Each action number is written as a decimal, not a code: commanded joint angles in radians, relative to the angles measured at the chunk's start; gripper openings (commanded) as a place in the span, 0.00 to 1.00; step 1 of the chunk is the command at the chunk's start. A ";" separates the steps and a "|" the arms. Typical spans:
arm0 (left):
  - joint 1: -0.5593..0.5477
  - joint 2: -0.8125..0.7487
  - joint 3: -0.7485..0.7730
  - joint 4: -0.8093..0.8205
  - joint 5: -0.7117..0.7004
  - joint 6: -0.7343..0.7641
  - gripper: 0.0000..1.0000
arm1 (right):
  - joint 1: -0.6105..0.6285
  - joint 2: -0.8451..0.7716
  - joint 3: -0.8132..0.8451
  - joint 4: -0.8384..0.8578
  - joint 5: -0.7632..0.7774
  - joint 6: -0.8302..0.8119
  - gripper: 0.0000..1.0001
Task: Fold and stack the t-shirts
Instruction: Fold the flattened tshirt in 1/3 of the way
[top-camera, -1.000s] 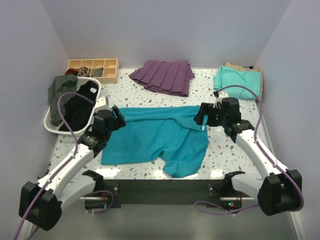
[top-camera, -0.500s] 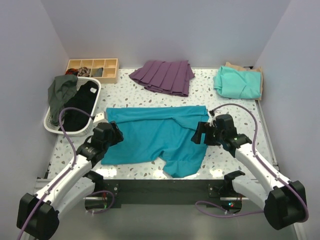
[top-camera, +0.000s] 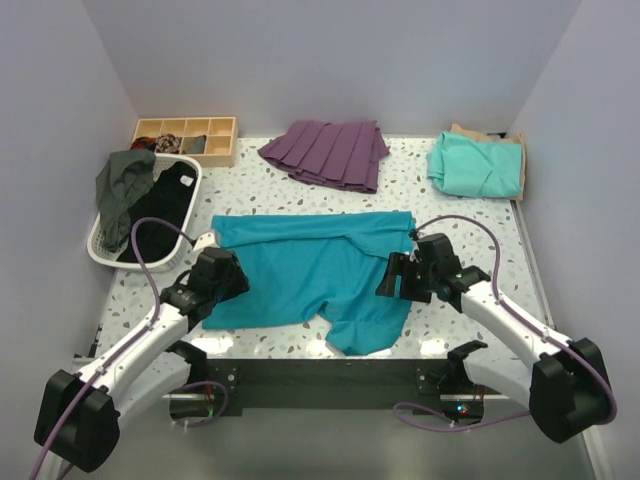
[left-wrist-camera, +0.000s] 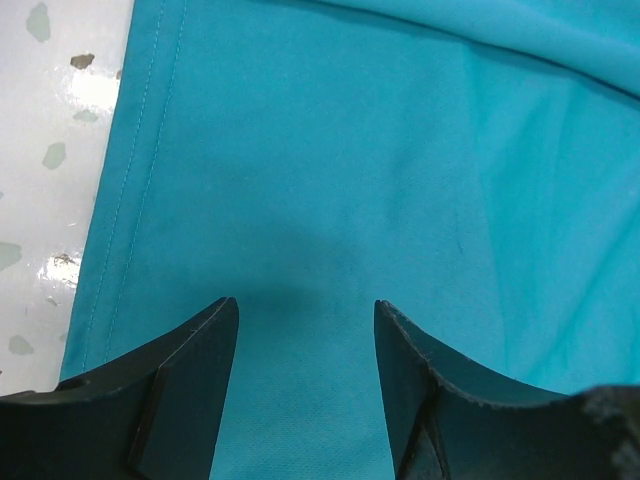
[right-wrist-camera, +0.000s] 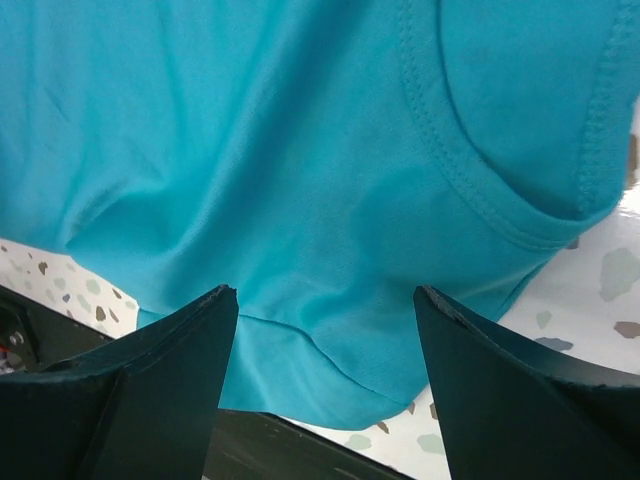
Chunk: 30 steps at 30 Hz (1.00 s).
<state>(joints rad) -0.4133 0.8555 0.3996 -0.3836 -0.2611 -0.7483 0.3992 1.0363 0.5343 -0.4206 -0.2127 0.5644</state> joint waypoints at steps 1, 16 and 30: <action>-0.004 0.022 0.012 0.031 0.007 0.004 0.62 | 0.033 0.024 -0.008 0.080 -0.030 0.037 0.76; -0.002 0.160 0.018 0.072 -0.009 0.015 0.63 | 0.035 -0.060 -0.092 -0.073 0.280 0.186 0.81; -0.002 0.191 0.034 0.103 -0.017 0.069 0.63 | 0.036 -0.064 0.030 -0.040 0.214 0.137 0.77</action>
<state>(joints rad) -0.4137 1.0637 0.4038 -0.2993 -0.2649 -0.7155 0.4320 0.9367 0.5018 -0.5594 0.0856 0.7296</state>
